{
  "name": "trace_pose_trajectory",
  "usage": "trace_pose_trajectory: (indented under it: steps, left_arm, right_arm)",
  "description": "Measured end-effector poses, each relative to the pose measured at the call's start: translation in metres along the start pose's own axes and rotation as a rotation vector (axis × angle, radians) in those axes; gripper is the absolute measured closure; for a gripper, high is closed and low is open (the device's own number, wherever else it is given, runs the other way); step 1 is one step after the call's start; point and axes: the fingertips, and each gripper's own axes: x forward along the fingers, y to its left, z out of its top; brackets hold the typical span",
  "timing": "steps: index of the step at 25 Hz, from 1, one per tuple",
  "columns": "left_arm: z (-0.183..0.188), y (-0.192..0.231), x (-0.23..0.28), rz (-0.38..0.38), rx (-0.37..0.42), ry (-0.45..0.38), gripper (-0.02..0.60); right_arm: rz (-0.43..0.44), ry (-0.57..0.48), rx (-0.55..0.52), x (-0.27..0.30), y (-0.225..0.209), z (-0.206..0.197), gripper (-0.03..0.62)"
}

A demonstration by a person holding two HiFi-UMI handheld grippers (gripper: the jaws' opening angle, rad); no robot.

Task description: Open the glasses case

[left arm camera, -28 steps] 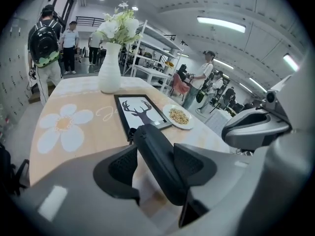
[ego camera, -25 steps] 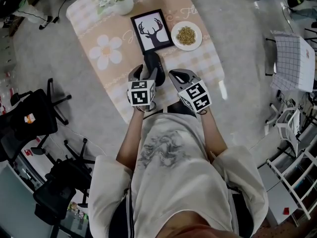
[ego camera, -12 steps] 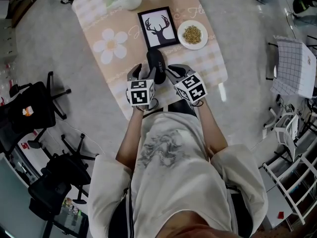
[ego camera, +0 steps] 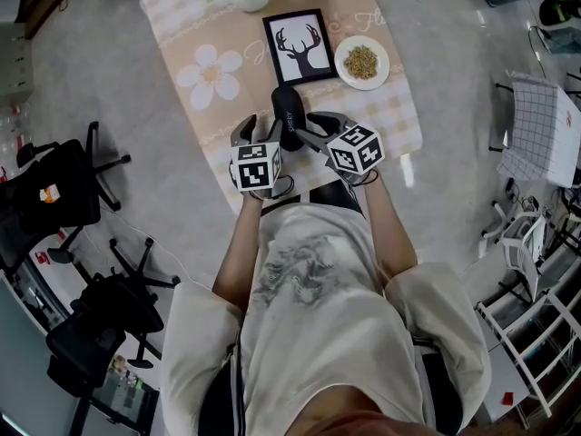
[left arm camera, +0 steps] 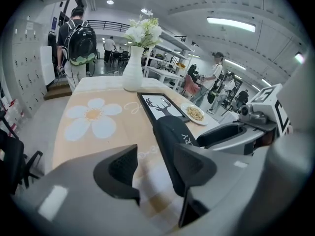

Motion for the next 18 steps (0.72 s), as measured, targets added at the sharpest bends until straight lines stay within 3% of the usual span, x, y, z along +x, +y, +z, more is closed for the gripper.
trace_pose_trajectory:
  steps: [6,12,18]
  left_arm:
    - [-0.002,0.010,-0.002,0.021,0.008,-0.006,0.357]
    - [-0.006,0.004,-0.015,-0.039,0.004,-0.063,0.357]
    - [-0.006,0.007,-0.024,-0.047,-0.034,-0.093,0.357]
  right_arm:
    - [0.035,0.014,-0.038,0.007,0.010,0.007,0.399]
    - [0.057,0.035,-0.075,0.017,0.022,0.010,0.399]
    - [0.098,0.045,-0.113,0.023,0.038,0.014,0.399]
